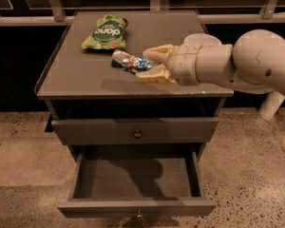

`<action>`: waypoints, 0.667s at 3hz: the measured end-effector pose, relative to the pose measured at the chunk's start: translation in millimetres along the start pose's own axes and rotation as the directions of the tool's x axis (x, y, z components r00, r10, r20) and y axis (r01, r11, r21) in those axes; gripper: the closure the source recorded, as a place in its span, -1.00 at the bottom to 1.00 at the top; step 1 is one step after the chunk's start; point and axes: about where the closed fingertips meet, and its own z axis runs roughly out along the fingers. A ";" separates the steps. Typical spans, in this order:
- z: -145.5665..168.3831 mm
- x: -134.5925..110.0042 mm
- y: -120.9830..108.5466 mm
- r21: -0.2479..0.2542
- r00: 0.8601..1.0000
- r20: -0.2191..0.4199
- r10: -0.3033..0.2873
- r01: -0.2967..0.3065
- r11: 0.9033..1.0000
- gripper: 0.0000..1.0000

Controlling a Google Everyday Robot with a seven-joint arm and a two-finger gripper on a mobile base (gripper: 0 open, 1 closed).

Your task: Pick redbull can from middle drawer and place on counter

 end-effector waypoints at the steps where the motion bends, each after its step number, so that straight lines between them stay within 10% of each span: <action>1: 19.7 8.2 -13.8 0.015 1.000 0.004 0.008 -0.008 1.000 1.00; 2: 35.3 17.8 -19.5 0.026 1.000 -0.008 0.016 -0.016 1.000 1.00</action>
Offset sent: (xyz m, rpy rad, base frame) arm 0.0588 0.0124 -0.0303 0.0057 0.0097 -0.0596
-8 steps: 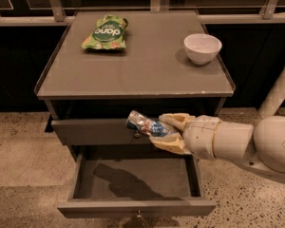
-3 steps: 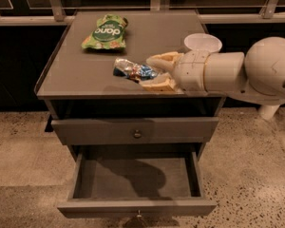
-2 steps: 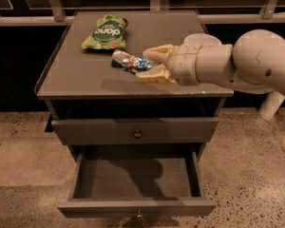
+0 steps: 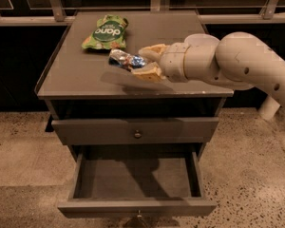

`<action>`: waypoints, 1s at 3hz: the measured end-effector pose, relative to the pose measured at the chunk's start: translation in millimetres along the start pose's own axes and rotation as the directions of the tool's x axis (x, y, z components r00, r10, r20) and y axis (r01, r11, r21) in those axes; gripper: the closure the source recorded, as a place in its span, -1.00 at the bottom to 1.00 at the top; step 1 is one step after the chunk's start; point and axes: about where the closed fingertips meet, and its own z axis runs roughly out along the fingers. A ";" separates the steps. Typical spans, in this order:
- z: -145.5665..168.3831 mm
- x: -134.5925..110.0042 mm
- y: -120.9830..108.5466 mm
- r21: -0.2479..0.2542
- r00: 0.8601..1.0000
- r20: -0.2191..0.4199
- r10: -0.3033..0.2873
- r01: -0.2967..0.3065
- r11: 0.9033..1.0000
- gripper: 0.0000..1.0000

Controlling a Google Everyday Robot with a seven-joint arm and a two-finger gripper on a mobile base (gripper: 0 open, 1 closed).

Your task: Pick redbull can from middle drawer and place on counter

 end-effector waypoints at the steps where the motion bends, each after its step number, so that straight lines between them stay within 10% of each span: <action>1: 8.9 10.0 -1.8 0.012 1.000 -0.023 0.006 -0.006 1.000 1.00; 3: 9.0 10.0 -1.9 0.012 1.000 -0.023 0.006 -0.006 1.000 0.16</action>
Offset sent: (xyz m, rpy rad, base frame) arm 0.0074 0.0008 -0.0087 -0.0102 0.0063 -0.0190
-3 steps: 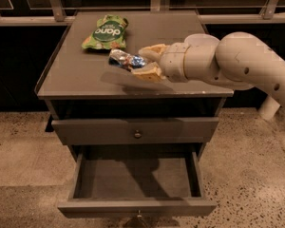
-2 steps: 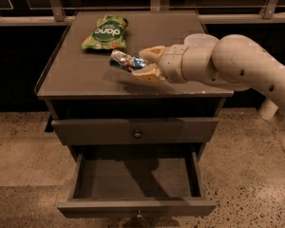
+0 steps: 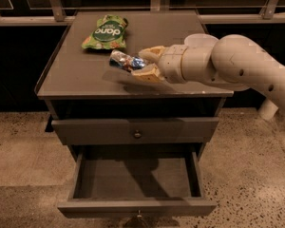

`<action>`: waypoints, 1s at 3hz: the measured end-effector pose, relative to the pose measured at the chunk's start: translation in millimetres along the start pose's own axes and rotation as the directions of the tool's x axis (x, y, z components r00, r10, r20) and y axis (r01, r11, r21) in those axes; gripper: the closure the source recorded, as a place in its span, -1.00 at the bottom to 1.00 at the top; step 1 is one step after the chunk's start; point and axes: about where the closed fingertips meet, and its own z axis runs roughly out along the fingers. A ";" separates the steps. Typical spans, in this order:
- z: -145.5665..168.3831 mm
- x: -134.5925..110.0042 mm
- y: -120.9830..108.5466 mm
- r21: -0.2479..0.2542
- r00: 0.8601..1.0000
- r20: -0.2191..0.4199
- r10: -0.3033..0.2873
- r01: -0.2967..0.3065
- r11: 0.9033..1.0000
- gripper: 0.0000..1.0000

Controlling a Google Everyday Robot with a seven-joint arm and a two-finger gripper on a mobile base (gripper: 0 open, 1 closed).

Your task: Pick redbull can from middle drawer and place on counter

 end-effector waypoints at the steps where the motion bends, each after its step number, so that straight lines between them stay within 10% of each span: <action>1: 0.0 0.0 0.0 0.000 1.000 0.000 0.000 0.000 1.000 -0.30; 3: 0.0 0.0 0.0 0.000 1.000 0.000 0.000 0.000 1.000 -1.00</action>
Offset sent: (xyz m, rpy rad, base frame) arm 0.0000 0.0000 0.0000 0.0000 0.0000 0.0000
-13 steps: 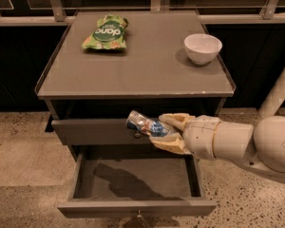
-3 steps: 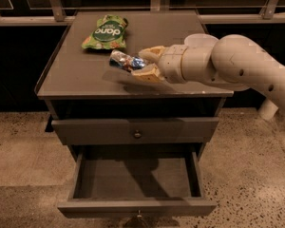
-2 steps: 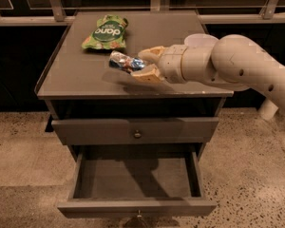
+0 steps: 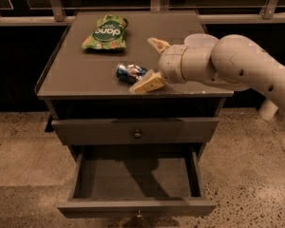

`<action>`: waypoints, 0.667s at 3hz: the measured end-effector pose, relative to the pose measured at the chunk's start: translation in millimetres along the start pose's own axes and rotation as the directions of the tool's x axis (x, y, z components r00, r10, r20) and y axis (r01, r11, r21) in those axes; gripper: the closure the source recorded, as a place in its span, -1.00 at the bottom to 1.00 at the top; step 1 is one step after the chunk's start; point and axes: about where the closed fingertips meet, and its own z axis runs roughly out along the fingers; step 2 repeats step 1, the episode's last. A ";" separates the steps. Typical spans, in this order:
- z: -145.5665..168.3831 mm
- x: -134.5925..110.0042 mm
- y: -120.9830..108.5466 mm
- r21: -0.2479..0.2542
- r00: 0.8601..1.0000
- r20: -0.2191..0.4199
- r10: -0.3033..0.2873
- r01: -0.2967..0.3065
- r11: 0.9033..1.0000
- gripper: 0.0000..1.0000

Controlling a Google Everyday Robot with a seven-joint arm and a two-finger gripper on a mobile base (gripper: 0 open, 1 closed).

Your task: Pick redbull can from middle drawer and place on counter

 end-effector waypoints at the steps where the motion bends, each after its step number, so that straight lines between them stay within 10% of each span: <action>1: 0.0 0.0 0.0 0.000 1.000 0.000 0.000 0.000 1.000 -1.00; 2: 0.0 0.0 0.0 0.000 1.000 0.000 0.000 0.000 1.000 -1.00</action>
Offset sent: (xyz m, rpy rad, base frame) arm 0.0000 0.0000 0.0000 0.0000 0.0000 0.0000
